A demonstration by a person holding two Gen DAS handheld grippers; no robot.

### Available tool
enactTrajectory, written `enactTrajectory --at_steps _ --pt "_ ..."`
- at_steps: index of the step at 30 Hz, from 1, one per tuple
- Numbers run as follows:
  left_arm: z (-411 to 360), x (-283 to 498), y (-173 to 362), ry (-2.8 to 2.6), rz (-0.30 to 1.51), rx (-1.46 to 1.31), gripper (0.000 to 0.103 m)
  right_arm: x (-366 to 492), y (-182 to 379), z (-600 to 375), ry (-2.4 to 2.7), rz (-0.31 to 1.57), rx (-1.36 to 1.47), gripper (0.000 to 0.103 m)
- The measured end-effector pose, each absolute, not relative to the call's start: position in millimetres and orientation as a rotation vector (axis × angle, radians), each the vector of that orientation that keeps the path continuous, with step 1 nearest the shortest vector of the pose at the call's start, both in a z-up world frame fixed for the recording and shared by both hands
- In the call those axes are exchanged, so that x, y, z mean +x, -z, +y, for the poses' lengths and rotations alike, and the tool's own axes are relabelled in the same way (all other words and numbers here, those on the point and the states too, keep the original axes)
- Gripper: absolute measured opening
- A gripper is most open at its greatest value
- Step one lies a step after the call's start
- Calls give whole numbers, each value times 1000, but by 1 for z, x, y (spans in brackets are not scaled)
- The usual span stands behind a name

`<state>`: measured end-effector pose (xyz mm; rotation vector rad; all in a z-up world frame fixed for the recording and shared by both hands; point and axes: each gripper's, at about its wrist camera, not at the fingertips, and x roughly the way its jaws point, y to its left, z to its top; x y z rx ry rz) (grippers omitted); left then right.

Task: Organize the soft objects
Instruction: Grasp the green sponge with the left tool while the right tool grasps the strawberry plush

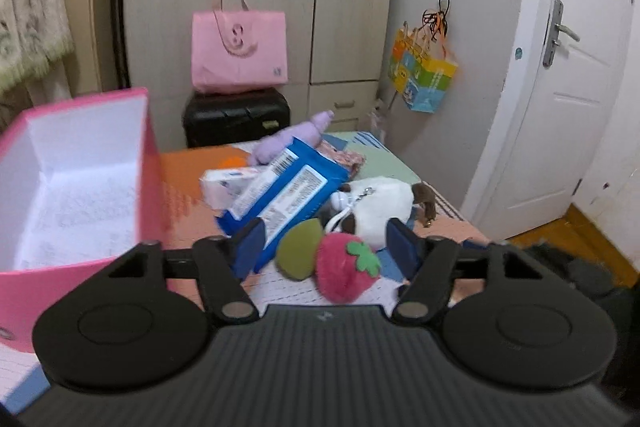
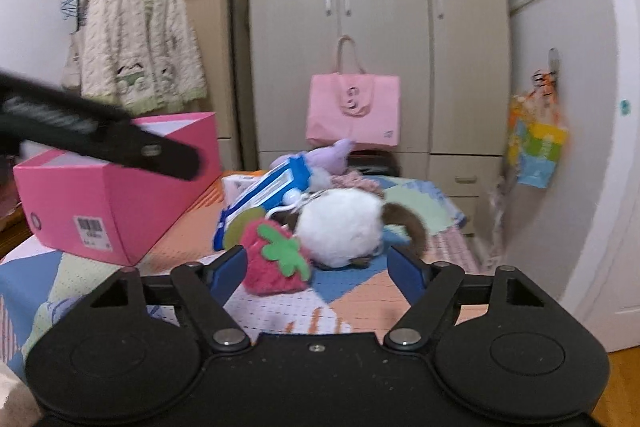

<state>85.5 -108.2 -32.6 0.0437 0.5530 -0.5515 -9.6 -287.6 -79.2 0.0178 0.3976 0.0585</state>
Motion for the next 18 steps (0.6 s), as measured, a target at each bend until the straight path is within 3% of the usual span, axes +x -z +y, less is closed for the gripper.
enactTrajectory --at_steps 2,9,18 --pt "-116 100 40 540 566 44 58 2 88 -287 -76 415 32 67" --pt "-128 146 68 478 662 18 37 29 103 -275 -156 438 -1 66" --pt "-119 165 93 513 708 -115 39 55 117 -276 -180 531 40 69"
